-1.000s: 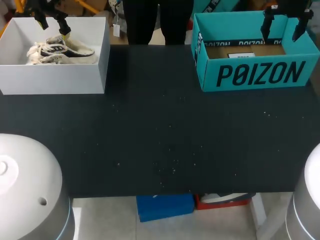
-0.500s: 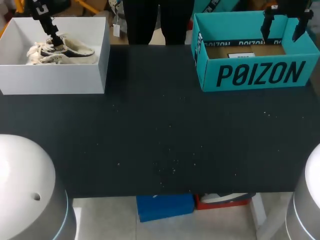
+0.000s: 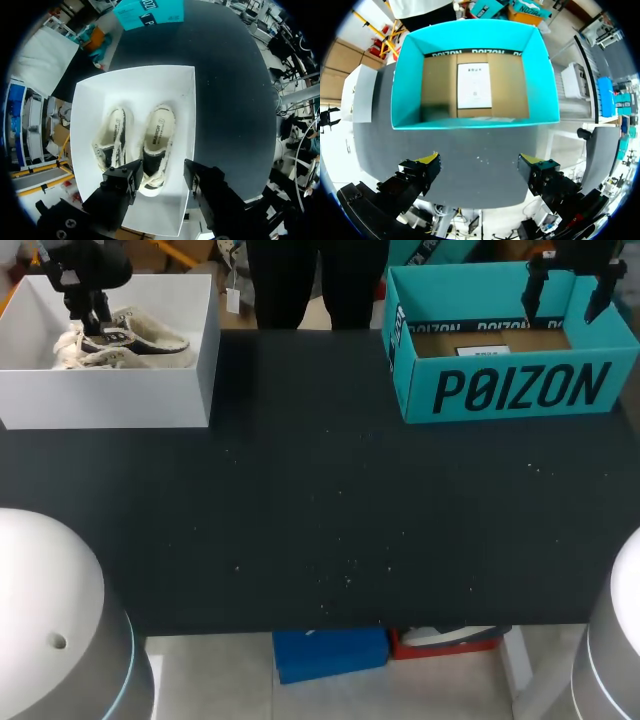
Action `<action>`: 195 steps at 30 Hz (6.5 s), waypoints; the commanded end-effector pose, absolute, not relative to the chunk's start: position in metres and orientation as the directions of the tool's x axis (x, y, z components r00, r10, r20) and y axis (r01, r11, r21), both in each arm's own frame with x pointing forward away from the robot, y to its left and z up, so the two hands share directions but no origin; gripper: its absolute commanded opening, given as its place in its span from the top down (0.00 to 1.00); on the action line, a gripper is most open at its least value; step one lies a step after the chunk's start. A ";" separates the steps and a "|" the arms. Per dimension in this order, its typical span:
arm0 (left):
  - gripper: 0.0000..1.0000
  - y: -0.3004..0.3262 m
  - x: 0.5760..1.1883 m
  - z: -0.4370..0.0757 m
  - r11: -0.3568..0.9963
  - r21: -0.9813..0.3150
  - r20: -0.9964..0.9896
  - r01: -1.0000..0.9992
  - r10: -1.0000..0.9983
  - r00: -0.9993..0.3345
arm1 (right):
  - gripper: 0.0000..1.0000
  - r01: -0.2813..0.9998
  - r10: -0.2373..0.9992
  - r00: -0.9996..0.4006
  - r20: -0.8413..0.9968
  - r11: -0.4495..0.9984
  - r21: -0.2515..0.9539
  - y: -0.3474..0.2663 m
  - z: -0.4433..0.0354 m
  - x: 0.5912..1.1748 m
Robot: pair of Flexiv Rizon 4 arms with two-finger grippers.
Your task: Take the shoe out of the shoebox, open the shoe tongue, remove and reinsert the insole, then place the shoe into the shoebox
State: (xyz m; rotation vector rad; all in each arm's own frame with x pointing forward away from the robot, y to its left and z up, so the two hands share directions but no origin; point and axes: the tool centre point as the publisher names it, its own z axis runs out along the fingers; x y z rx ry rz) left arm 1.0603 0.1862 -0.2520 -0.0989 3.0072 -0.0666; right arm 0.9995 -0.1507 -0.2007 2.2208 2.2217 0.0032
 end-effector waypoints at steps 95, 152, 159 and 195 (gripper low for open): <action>1.00 -0.037 0.936 -0.110 0.998 -0.055 -0.198 0.008 -0.003 -0.980 | 0.00 1.000 1.000 0.000 0.001 0.000 0.001 -0.150 -0.200 1.000; 0.00 -0.179 0.854 -0.368 0.994 -0.046 0.207 0.103 0.111 -0.972 | 0.00 1.000 1.000 0.000 0.001 0.000 0.001 -0.150 -0.200 1.000; 0.00 -0.180 0.839 -0.313 0.953 -0.286 0.183 0.102 0.159 -0.970 | 0.00 1.000 1.000 0.000 0.001 0.000 0.001 -0.150 -0.200 1.000; 0.00 -0.042 0.832 -0.233 0.623 -0.748 -0.075 0.228 0.262 -0.962 | 0.00 1.000 1.000 0.000 0.001 0.000 0.001 -0.150 -0.200 1.000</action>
